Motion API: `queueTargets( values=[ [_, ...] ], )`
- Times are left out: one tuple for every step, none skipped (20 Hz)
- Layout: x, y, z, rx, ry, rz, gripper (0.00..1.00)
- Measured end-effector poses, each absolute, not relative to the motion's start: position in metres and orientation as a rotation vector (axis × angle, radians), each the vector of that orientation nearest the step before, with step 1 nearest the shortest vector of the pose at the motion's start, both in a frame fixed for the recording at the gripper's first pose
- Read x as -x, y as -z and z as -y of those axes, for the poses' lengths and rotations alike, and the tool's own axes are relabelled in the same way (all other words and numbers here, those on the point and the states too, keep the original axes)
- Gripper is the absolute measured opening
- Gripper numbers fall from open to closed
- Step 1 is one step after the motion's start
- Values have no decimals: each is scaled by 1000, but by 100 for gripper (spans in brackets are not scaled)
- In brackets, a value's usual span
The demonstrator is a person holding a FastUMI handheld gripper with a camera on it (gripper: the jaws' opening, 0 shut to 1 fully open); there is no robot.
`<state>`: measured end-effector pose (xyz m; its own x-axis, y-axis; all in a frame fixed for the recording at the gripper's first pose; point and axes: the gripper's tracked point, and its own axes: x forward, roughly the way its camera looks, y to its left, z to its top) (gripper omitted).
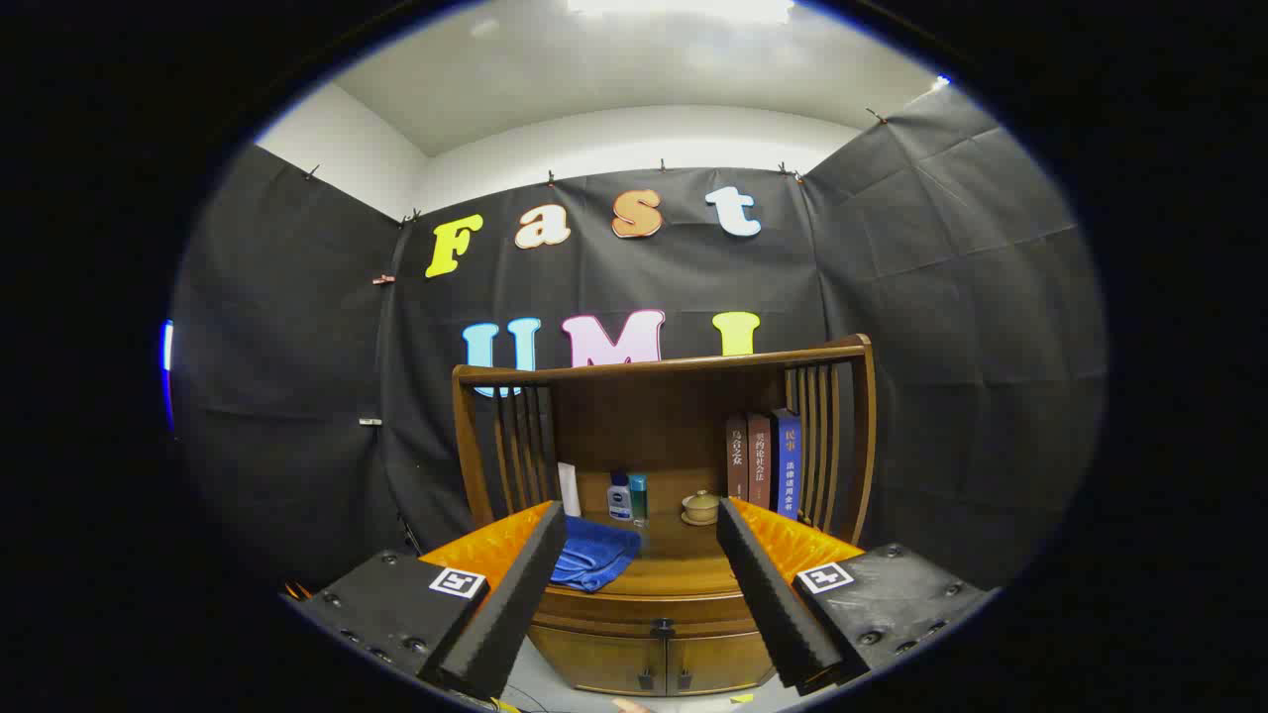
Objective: Pull open the drawer, take out the items inside it, and place them on the countertop above the cabinet.
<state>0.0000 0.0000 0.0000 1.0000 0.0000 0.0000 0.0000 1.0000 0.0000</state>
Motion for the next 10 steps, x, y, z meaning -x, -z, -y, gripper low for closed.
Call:
queueTargets(
  values=[
    [0,0,0,0,0,0,99],
    [-1,0,0,1,2,1,98],
    [0,1,0,2,2,3,98],
    [-2,0,-1,4,1,4,98],
    [-2,0,0,5,2,5,98],
    [-2,0,0,4,3,6,98],
    [-1,0,1,3,2,7,98],
    [-2,0,1,2,4,10,98],
    [-2,-1,2,1,4,13,98],
    [-3,-2,2,1,5,13,98]
  ],
)
